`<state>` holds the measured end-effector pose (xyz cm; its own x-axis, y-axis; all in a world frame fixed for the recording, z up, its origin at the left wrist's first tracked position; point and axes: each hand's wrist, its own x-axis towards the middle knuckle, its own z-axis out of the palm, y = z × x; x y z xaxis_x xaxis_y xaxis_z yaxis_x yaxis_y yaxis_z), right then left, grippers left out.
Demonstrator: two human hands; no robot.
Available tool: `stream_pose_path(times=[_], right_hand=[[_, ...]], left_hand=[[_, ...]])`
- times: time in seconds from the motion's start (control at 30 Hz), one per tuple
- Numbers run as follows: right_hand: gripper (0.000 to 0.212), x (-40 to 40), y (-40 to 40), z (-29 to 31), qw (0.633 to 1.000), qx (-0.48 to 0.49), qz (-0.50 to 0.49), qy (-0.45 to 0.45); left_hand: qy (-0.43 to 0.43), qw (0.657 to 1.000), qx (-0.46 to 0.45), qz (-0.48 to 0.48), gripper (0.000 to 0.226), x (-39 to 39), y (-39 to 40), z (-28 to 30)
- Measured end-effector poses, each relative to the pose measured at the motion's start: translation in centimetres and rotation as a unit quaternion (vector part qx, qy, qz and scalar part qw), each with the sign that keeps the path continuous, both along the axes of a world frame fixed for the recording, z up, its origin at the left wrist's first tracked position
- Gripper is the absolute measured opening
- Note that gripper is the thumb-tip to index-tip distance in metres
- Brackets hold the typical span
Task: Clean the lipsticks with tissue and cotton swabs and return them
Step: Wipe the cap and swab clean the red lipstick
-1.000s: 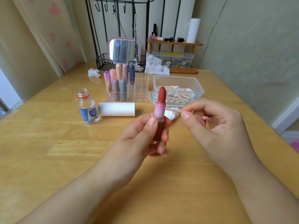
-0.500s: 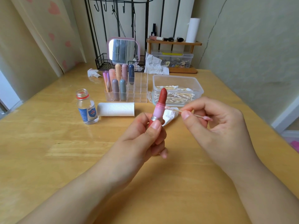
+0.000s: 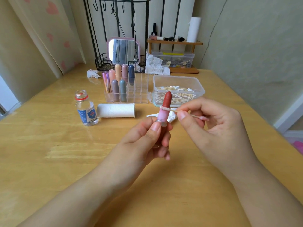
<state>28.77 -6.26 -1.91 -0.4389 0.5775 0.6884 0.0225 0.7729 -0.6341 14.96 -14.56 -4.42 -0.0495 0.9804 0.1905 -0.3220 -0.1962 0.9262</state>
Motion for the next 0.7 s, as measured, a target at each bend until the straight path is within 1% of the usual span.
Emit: stream_pose_path(times=[0.17, 0.27, 0.4, 0.53, 0.7], right_hand=[[0.011, 0.38, 0.24, 0.14, 1.000, -0.022, -0.014, 0.000], [0.009, 0.12, 0.09, 0.08, 1.000, -0.019, -0.001, -0.001], [0.010, 0.08, 0.06, -0.03, 1.000, -0.014, -0.006, -0.015], [0.011, 0.26, 0.18, 0.03, 1.000, -0.027, 0.003, -0.006], [0.009, 0.08, -0.16, 0.10, 1.000, -0.012, 0.010, -0.010]], left_hand=[[-0.043, 0.999, -0.015, 0.008, 0.026, 0.09, 0.02, -0.01], [-0.056, 0.998, -0.023, 0.007, 0.025, 0.07, -0.02, 0.14], [-0.042, 0.999, -0.025, 0.009, 0.024, 0.07, -0.07, 0.34], [-0.026, 0.999, -0.013, 0.016, 0.022, -0.19, -0.03, 0.29], [-0.006, 1.000, 0.000, 0.016, 0.017, -0.26, 0.02, 0.11]])
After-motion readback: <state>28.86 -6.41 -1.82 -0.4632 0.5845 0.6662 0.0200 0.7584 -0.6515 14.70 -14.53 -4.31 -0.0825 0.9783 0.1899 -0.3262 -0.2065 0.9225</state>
